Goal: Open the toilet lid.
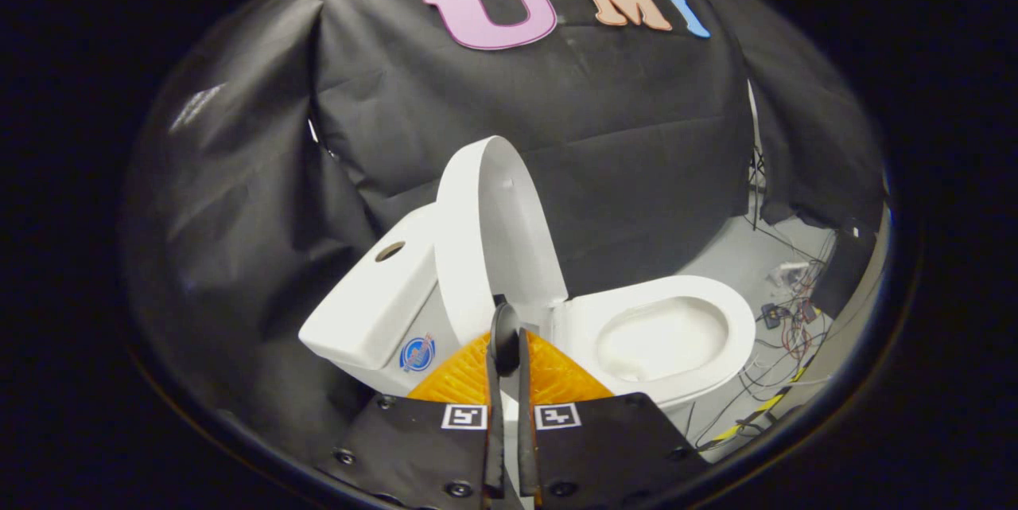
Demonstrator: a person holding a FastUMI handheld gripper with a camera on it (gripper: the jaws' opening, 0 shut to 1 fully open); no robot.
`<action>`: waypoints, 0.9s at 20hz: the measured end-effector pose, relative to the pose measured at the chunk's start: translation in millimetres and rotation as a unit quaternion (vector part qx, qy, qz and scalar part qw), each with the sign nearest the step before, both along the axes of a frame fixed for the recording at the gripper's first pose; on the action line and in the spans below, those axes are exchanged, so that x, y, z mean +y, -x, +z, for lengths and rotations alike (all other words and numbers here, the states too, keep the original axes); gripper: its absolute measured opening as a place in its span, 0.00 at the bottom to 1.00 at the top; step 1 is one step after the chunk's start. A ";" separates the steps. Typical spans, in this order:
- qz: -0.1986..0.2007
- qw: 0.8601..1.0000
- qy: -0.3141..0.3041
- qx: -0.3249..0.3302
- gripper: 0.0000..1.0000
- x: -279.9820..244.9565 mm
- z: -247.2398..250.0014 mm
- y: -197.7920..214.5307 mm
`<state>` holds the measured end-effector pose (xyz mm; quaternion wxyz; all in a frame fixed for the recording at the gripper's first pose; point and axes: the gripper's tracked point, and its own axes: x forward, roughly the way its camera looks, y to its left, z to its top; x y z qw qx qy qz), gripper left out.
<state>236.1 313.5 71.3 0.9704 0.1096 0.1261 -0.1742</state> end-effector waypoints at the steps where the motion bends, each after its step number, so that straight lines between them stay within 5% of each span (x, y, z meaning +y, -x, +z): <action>1: 0.002 1.000 -0.002 -0.004 0.08 3.6 1.1 -2.1; 18: 0.006 0.991 0.133 0.017 0.08 45.8 -3.2 -28.9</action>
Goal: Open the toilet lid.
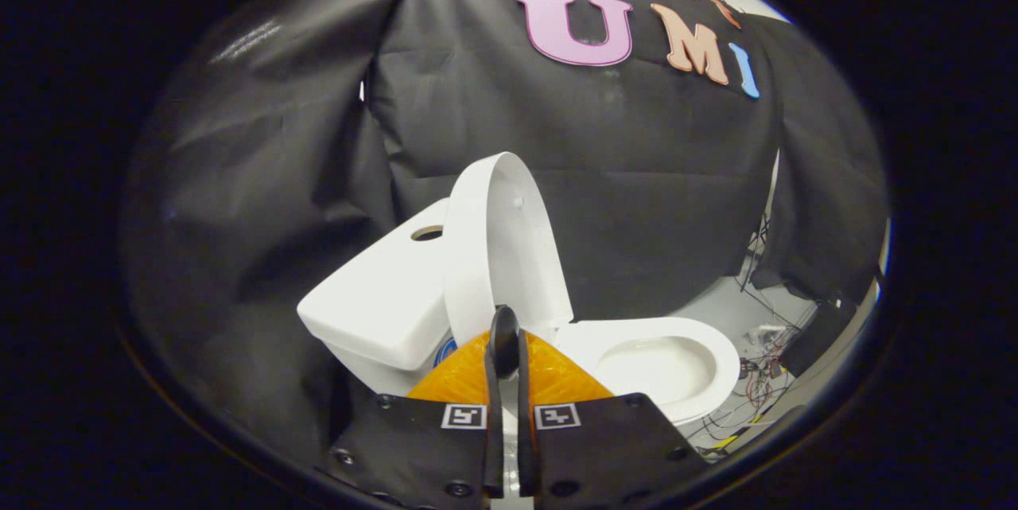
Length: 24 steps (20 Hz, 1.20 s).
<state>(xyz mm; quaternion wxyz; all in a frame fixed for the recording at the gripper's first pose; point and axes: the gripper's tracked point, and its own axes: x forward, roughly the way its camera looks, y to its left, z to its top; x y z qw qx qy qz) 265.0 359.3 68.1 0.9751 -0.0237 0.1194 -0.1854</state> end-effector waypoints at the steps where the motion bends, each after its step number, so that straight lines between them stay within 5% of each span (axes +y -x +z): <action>1: 0.005 1.000 0.002 0.002 0.08 0.9 0.6 -0.3; 3: 0.014 1.000 0.001 0.004 0.18 3.1 -1.3 -2.0; 8: 0.037 0.999 -0.012 -0.003 0.18 5.6 -2.4 -2.5; 11: 0.052 0.998 -0.026 -0.017 0.28 7.2 -2.3 -4.3; 19: 0.082 0.996 0.006 -0.023 0.93 15.1 3.7 21.2; 24: 0.091 0.995 0.021 -0.037 0.93 6.3 12.1 43.5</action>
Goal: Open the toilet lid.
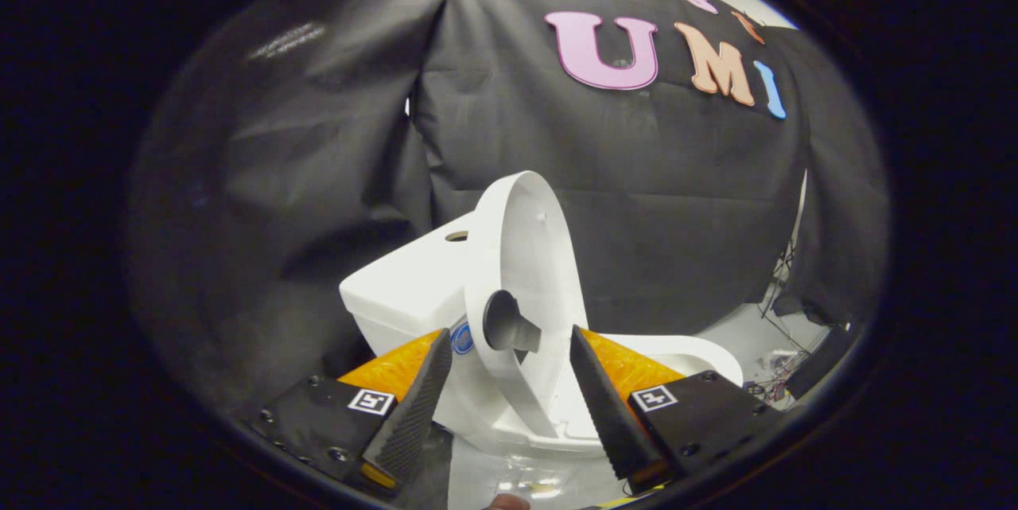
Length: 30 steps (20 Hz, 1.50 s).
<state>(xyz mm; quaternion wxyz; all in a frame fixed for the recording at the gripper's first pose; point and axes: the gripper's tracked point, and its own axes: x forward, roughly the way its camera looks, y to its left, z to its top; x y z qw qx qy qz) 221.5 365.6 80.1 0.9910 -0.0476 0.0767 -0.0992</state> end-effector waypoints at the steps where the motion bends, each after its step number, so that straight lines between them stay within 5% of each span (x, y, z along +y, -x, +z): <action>1: 0.004 1.000 0.001 -0.004 0.93 -1.0 1.6 5.4; 22: 0.036 0.999 0.000 -0.024 0.92 -112.1 11.1 111.5; 30: 0.042 0.997 0.068 -0.016 0.93 -173.8 13.5 148.6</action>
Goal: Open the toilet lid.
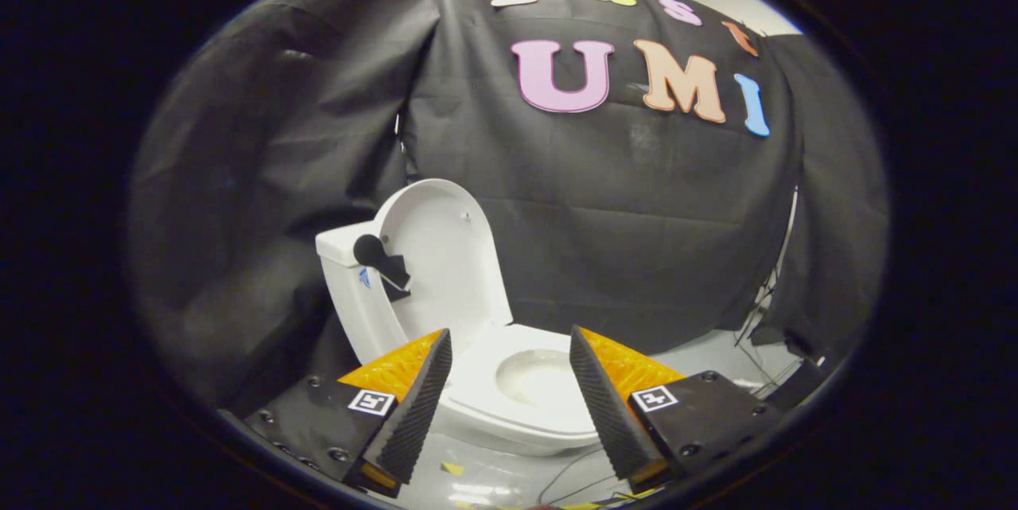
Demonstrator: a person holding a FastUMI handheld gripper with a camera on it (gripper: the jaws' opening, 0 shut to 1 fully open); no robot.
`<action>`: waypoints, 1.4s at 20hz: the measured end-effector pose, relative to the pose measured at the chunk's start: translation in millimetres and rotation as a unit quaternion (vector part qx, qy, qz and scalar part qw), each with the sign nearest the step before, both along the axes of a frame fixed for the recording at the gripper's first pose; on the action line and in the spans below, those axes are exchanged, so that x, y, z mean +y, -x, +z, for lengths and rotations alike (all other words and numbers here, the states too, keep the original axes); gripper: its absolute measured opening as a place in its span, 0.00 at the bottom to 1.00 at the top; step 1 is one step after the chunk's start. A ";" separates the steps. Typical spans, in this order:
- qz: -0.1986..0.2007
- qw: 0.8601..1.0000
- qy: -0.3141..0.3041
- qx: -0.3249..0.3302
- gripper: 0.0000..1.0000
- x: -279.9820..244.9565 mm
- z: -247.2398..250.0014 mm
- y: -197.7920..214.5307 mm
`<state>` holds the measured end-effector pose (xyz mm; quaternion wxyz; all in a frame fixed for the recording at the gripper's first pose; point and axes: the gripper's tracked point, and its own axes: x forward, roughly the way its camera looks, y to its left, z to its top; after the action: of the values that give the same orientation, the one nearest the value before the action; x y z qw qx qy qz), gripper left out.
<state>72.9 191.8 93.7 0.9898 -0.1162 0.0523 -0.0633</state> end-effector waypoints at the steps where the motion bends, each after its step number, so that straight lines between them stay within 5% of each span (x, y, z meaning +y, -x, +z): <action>1: 0.005 1.000 0.005 -0.001 0.93 -6.5 -1.4 4.0; 5: 0.021 0.999 -0.017 -0.032 0.93 -27.3 1.9 14.8; 14: -0.027 0.996 -0.015 -0.081 0.92 -82.7 1.8 34.7; 19: -0.018 0.992 -0.004 -0.124 0.92 -80.4 25.4 38.3; 28: -0.046 0.992 0.007 -0.114 0.93 -100.6 18.8 46.6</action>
<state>26.4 91.2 112.5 0.9844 -0.1130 -0.0564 -0.1223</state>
